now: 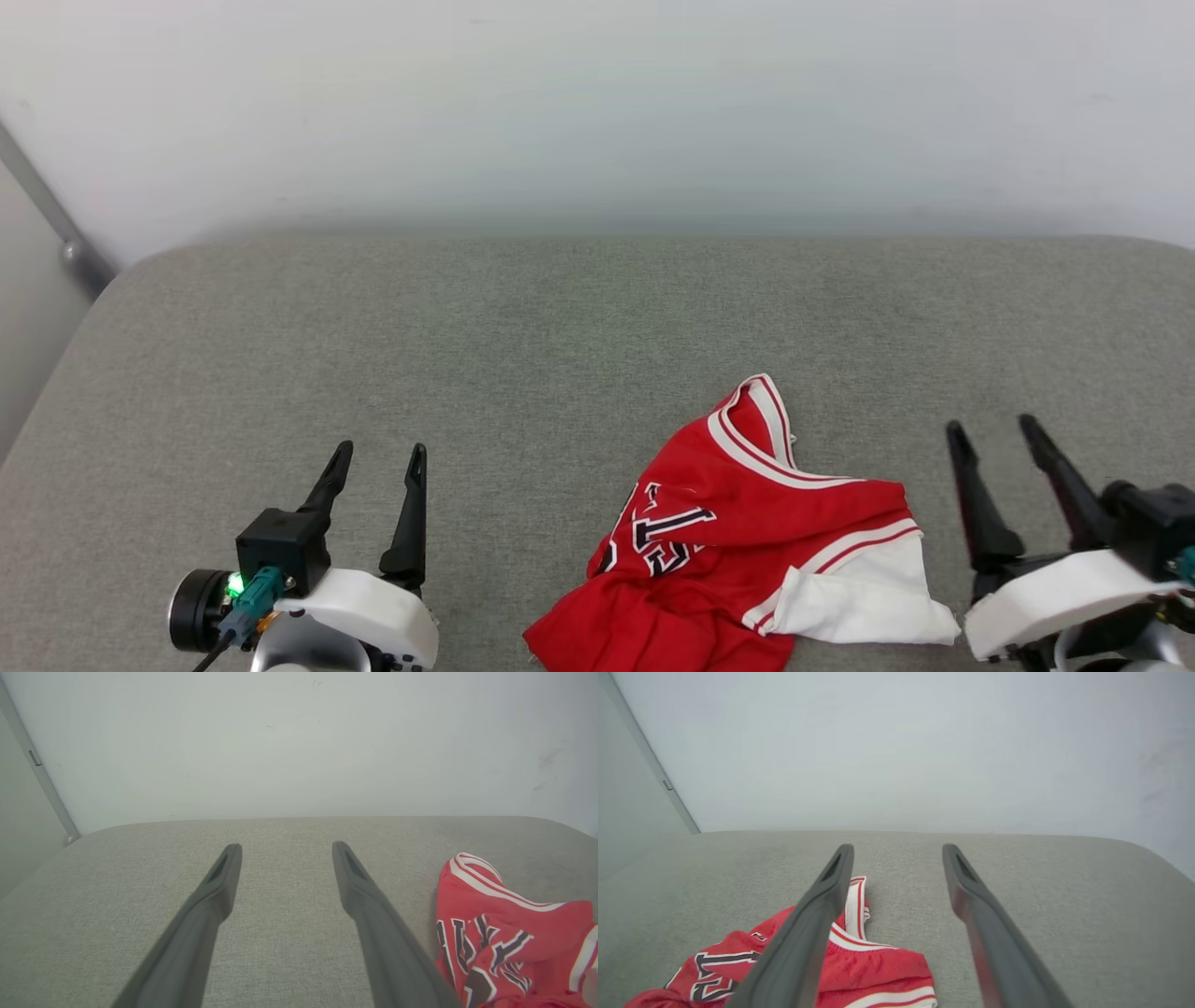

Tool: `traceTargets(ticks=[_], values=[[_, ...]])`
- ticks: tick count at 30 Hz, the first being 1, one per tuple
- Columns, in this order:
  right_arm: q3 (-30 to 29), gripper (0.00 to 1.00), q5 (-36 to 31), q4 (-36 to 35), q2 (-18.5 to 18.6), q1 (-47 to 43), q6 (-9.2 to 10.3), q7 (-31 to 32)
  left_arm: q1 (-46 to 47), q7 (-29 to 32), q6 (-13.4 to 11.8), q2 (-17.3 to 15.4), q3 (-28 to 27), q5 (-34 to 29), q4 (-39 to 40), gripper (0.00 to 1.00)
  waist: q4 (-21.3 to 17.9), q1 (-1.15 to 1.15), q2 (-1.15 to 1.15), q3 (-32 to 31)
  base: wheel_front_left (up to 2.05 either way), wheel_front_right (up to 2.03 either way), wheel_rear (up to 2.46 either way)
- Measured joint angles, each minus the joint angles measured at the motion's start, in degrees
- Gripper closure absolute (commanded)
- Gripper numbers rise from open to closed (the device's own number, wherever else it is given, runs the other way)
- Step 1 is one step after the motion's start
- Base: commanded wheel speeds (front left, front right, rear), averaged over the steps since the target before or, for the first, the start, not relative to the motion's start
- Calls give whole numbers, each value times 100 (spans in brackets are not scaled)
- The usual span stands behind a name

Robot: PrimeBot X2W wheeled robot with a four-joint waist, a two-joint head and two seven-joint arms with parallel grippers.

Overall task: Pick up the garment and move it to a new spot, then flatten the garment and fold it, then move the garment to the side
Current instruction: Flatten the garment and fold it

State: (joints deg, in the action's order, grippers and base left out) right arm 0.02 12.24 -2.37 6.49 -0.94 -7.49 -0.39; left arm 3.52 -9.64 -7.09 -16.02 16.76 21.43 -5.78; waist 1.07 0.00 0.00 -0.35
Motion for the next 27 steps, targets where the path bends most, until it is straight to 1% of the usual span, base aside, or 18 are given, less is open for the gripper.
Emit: traceTargets(ticks=[2,6,9,13,18,20,23,27], values=[[-220,0,-114,-99,-58,-77,0,-2,-11,47,-3,-19,9,9,20,0,-34,0,0,4,0,0,0],[-445,0,-247,-342,-141,-143,-1,51,7,192,3,-52,51,44,42,0,-119,0,0,76,0,0,0],[-508,0,-327,-515,-174,-142,0,124,278,367,119,-45,136,63,-13,0,-181,0,0,217,0,0,0],[-469,0,-360,-699,-208,-107,-1,222,892,836,422,-16,374,147,-188,0,-285,0,0,469,0,0,0],[-349,0,-366,-810,-231,23,-1,304,1672,1752,962,-2,801,253,-545,0,-462,0,0,842,0,0,0],[-313,0,-366,-827,-237,63,-1,331,1881,2121,1122,-4,995,279,-679,0,-547,0,0,980,0,0,0],[-286,0,-361,-827,-255,126,-1,338,2168,2709,1304,-40,1321,359,-845,0,-666,0,0,1179,0,0,0],[-221,0,-357,-820,-278,216,-1,343,2421,3482,1416,-181,1822,555,-1022,0,-810,0,0,1413,0,0,0]])
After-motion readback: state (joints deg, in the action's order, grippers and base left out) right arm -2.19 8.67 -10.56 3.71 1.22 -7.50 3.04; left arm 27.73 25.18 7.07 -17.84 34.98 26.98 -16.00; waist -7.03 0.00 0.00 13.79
